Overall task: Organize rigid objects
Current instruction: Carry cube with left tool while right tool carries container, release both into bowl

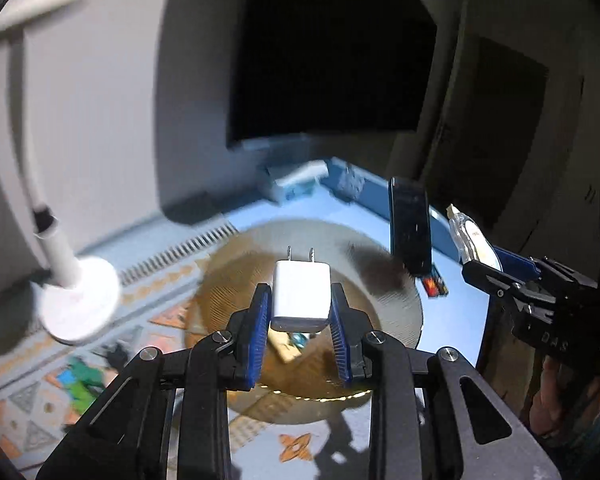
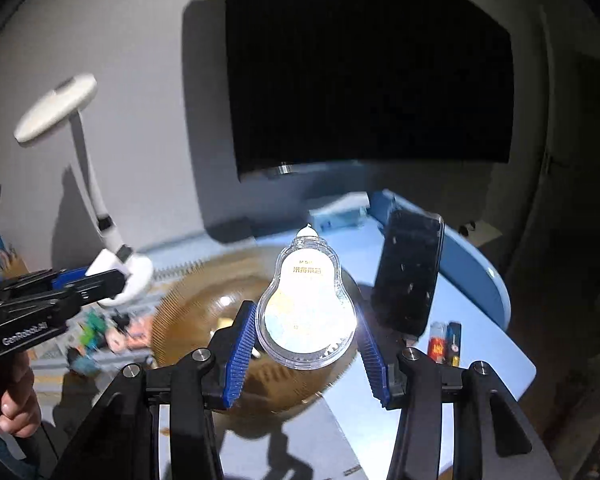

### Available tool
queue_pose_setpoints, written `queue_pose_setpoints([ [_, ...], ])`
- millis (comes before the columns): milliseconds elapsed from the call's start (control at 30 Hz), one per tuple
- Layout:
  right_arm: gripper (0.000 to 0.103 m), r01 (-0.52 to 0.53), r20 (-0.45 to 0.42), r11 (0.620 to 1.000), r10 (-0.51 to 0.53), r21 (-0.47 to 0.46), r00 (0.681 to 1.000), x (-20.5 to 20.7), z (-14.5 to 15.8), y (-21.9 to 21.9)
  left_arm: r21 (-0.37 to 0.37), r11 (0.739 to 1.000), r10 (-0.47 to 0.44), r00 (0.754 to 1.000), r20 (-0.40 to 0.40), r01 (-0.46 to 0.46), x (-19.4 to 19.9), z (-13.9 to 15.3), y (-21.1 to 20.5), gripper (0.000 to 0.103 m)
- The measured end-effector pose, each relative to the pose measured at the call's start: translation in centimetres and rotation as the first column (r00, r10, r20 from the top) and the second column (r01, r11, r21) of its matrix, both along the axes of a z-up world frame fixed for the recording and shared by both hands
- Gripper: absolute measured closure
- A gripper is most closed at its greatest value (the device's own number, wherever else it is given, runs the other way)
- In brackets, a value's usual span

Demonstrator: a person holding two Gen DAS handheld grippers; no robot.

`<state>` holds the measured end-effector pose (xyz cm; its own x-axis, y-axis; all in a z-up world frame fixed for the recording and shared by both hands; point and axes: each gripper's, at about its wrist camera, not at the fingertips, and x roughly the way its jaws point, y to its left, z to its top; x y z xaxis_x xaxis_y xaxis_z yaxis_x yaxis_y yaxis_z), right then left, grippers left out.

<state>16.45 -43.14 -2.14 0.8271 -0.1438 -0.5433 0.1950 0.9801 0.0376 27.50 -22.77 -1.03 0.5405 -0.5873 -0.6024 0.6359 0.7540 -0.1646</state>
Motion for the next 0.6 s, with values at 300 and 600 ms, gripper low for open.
queue_pose_setpoints([
  [300,0.055,-0.049,-0.199,0.998,0.056,0.04,0.978,3.2,-5.6,-0.3,0.097,0.993,-0.045,0.988,-0.149,0.06,1.7,-6.8,-4.1,0.078],
  [600,0.055,-0.054,-0.28,0.997,0.069,0.06,0.958,4.5,-7.6,-0.5,0.128,0.987,-0.069,0.98,-0.187,0.094,2.4,-8.7,-5.7,0.078],
])
